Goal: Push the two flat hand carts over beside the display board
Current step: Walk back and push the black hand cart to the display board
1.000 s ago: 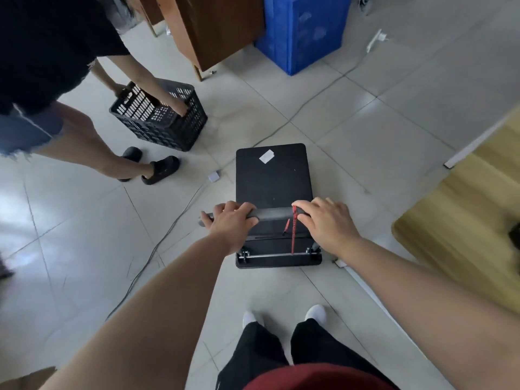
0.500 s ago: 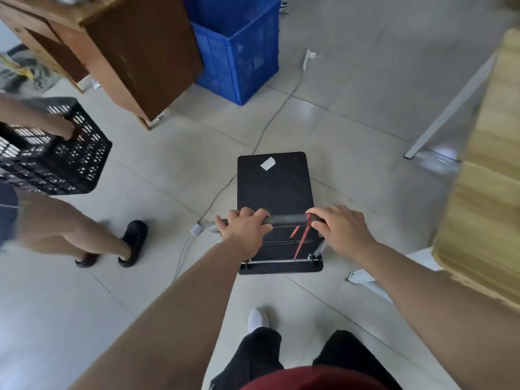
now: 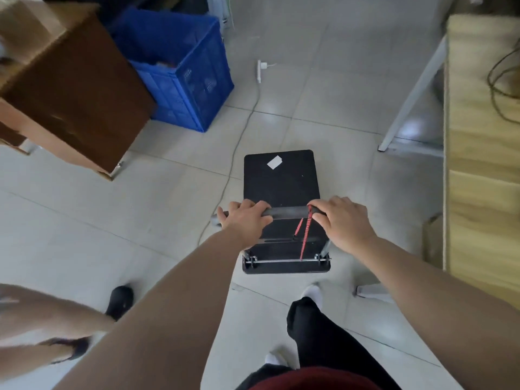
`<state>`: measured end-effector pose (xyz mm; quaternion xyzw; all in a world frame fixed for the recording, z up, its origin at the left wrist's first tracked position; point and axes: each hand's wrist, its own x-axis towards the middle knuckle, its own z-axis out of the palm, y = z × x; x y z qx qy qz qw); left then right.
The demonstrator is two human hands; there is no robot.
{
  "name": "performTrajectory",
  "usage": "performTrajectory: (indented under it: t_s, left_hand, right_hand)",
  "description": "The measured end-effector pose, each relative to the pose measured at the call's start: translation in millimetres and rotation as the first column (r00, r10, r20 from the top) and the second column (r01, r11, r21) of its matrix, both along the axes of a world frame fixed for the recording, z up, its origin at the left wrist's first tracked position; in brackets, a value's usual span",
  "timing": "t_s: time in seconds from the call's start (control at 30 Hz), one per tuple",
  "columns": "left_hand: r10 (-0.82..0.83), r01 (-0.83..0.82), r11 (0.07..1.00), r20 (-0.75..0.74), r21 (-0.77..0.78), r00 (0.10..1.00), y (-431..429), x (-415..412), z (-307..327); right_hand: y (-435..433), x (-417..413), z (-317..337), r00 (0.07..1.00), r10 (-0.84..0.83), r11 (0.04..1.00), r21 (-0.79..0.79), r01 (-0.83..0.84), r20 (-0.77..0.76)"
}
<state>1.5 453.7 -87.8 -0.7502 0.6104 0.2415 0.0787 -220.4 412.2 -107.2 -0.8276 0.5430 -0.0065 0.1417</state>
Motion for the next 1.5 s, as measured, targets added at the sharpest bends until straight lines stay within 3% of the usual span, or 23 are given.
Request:
performTrajectory:
  t_s: [0.27,0.4,0.97,1.27,1.5]
  left_hand:
    - [0.033,-0.035,0.999,0.080,0.026,0.996,-104,8,6]
    - [0.043,-0.045,0.998,0.037,0.049,0.998,-152,7,5]
    - [-0.231,0.229,0.972,0.049,0.050,0.972,-449,65,0]
    - [-0.311,0.309,0.950,0.071,0.040,0.948,-613,37,2]
    - [-0.266,0.258,0.962,0.085,0.091,0.960,-740,2,11]
  right_hand:
    - [-110,14,4,1.000,0.008,0.998,0.061,-0.008,0.000]
    - [-157,14,5,1.000,-0.012,0.996,0.084,0.013,-0.013]
    - [-401,64,-3,0.968,-0.249,0.964,0.094,0.249,-0.009]
    - [-549,37,-7,0.949,-0.316,0.947,0.058,0.315,0.009]
    - [-686,5,-1,0.959,-0.283,0.955,0.100,0.279,0.026]
